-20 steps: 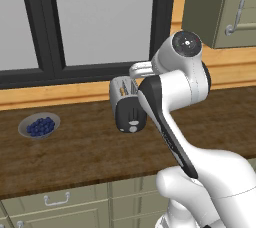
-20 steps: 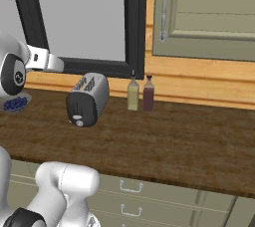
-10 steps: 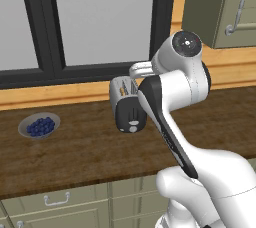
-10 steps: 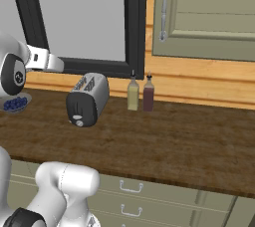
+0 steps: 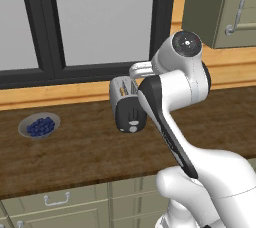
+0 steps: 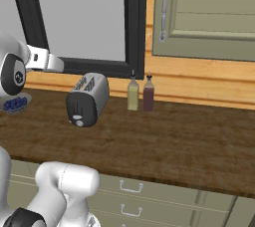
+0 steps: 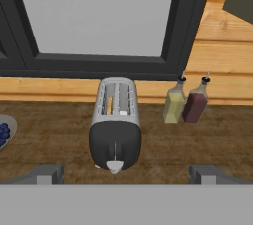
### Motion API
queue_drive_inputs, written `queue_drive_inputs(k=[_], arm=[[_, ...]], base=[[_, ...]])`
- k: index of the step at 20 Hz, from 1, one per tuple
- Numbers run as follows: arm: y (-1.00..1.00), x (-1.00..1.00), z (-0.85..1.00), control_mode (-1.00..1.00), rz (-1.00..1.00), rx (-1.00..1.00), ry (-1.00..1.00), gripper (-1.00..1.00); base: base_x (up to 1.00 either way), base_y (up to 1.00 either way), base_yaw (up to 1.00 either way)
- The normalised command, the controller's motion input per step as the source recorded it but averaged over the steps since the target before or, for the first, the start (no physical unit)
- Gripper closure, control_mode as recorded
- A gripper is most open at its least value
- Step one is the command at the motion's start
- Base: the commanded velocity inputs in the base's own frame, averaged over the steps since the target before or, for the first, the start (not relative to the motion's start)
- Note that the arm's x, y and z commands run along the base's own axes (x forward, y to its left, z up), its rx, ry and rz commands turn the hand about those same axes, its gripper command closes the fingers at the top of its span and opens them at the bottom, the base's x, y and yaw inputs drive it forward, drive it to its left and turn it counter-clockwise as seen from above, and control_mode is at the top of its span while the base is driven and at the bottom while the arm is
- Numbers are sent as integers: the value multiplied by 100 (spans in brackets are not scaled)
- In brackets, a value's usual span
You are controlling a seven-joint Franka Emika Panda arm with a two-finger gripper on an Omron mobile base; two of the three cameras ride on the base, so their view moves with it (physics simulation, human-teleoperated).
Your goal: Start the toaster. Once the lever pops up, take the bread to the plate on the dining counter.
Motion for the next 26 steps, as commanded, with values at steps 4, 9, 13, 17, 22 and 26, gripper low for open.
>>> queue_drive_inputs(k=[4, 9, 13, 17, 22, 26], arm=[[0, 0, 0, -100, 0, 0, 0, -100], [0, 0, 0, -100, 0, 0, 0, -100], [0, 0, 0, -100, 0, 0, 0, -100], [0, 0, 0, -100, 0, 0, 0, -100], [0, 0, 0, -100, 0, 0, 0, -100], [0, 0, 0, -100, 0, 0, 0, -100]], base=[[0, 0, 0], [0, 0, 0], [0, 0, 0], [0, 0, 0], [0, 0, 0], [0, 0, 0]])
